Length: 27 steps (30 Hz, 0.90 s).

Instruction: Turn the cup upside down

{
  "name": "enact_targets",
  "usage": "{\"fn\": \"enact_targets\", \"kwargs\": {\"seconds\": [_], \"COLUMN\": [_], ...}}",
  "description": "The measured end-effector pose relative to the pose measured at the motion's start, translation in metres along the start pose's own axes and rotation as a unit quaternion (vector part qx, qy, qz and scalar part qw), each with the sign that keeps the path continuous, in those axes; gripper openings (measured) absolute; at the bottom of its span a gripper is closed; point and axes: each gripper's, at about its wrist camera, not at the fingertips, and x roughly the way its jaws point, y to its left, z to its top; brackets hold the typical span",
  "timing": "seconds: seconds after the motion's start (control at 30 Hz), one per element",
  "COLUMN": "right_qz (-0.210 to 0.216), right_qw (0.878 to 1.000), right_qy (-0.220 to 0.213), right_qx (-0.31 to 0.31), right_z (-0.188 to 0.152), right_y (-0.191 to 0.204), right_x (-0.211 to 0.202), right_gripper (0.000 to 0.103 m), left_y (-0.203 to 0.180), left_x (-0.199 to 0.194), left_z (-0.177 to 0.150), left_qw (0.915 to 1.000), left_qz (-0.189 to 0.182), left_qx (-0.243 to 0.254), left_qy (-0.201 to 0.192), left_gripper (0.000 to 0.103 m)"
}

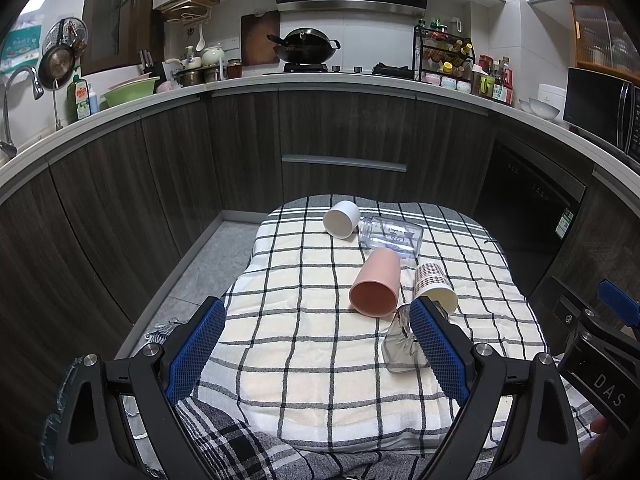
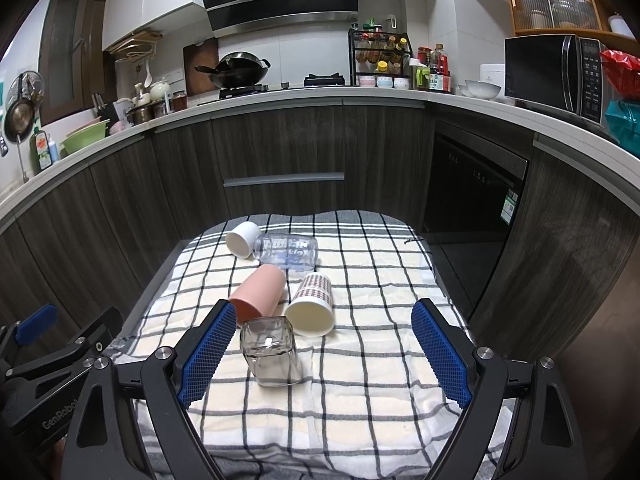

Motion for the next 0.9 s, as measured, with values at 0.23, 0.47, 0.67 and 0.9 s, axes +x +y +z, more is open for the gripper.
{"fn": "enact_targets", "kwargs": {"seconds": [0.23,0.47,0.67,0.9], "right_qz": [0.000,0.000,0.000,0.000], "right_qw": [1.000,1.000,1.000,1.000], "right_qy": [0.000,0.001,-0.001,0.000], "right_qx": [0.000,0.001,0.001,0.002], "right_z": [0.0000,0.0000,-0.0002,-0.0002], "right_y": [-0.0004,0.0004,0.0033,0.0017], "right_x": [0.0001,-0.0001,-0.0009,-0.0007], "right_gripper": [0.089,0.089,0.089,0.090], "left_y": [0.0010,0.0022,0.0021,0.0017], "left_x": [-0.0005,0.0008,0.0034,0.0051], "left_z": [0.0003,-0.0013,-0.0018,-0.0016], "left_qw": [1.0000,1.0000,0.9999,0.9998], "left_qz": [0.000,-0.003,-0.007,-0.010], "left_qx": [-0.001,-0.005,-0.007,-0.008], "left_qy": [0.001,0.005,0.009,0.013], "left_gripper": [0.094,0.094,0.094,0.094]}}
